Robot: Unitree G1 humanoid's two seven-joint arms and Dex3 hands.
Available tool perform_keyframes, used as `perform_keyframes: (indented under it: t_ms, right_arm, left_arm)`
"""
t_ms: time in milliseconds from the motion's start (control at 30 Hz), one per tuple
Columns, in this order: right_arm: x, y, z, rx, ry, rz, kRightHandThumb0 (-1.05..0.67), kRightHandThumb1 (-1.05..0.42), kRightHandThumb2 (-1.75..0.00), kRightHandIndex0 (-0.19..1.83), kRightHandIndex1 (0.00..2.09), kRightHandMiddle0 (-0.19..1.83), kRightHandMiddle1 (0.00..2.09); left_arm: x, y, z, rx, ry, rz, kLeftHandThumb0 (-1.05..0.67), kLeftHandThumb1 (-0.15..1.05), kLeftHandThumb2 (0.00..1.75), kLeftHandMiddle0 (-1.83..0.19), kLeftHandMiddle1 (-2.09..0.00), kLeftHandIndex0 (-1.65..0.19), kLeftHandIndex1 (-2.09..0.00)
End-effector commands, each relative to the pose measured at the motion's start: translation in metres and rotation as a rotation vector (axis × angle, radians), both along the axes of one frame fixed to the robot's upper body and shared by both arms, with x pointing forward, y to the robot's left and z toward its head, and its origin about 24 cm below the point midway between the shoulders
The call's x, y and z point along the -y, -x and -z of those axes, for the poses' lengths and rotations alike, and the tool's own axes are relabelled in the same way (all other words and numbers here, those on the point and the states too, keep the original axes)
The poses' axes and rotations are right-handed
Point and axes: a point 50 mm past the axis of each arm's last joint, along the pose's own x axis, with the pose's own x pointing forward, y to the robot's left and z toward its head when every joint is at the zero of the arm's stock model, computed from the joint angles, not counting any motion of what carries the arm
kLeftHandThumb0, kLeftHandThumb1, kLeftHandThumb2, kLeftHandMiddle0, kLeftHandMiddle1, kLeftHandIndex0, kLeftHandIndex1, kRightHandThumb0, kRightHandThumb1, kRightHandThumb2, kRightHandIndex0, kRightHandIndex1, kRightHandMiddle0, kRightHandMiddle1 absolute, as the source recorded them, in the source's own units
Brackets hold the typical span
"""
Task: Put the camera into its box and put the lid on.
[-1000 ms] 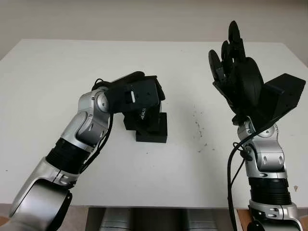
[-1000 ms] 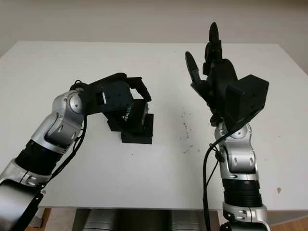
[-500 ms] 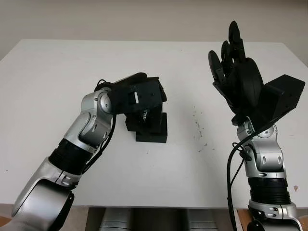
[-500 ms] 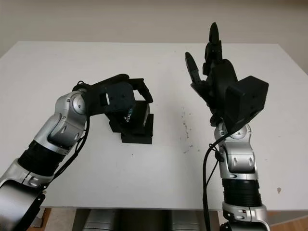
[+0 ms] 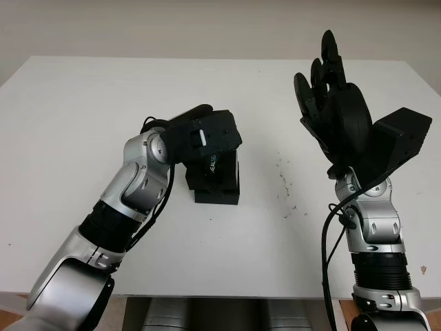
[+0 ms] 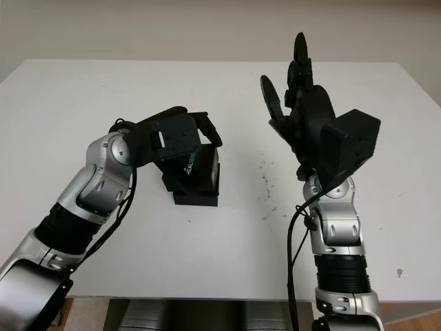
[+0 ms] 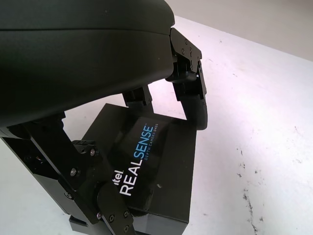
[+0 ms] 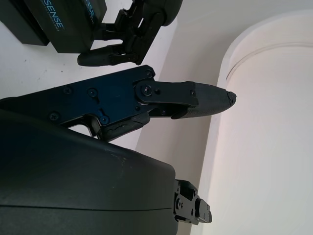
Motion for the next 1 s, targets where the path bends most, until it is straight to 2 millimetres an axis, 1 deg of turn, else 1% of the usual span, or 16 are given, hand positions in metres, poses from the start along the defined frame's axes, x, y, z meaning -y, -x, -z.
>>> perform_keyframes:
  t_ms: [0,200,333,667,867,967]
  right_arm:
    - [-0.003,-0.001,-0.007,0.030,-0.003,-0.007,-0.74,-1.05,-0.41,-0.19,0.00,-0.19,0.00]
    - [-0.005,-0.002,-0.007,0.030,-0.007,-0.005,-0.73,-1.05,-0.40,-0.19,0.00,-0.19,0.00]
    - [-0.005,-0.002,-0.006,0.026,-0.014,-0.006,-0.73,-1.05,-0.40,-0.19,0.00,-0.19,0.00]
    - [-0.005,-0.002,-0.007,0.033,-0.021,-0.006,-0.75,-1.05,-0.39,-0.19,0.00,-0.19,0.00]
    - [-0.007,-0.004,-0.007,0.034,-0.027,-0.023,-0.74,-1.05,-0.38,-0.19,0.00,-0.19,0.00]
    - [-0.008,-0.005,-0.006,0.030,-0.029,-0.027,-0.73,-1.05,-0.40,-0.19,0.00,-0.19,0.00]
  left_arm:
    - [0.003,0.001,0.000,0.010,0.004,0.001,-0.08,0.91,0.05,-0.48,-1.42,-0.39,-1.38]
    - [0.007,0.004,0.007,0.025,-0.020,0.001,-0.11,0.90,0.05,-0.49,-1.49,-0.41,-1.46]
    - [0.011,0.005,0.006,0.018,-0.047,0.003,-0.12,0.89,0.05,-0.50,-1.50,-0.42,-1.48]
    - [0.009,0.008,0.010,-0.002,-0.067,-0.001,-0.12,0.89,0.05,-0.49,-1.45,-0.41,-1.44]
    - [0.007,0.010,0.012,-0.020,-0.076,-0.008,-0.11,0.89,0.05,-0.56,-1.44,-0.43,-1.41]
    - [0.006,0.012,0.012,-0.021,-0.081,-0.007,-0.11,0.90,0.06,-0.55,-1.45,-0.42,-1.38]
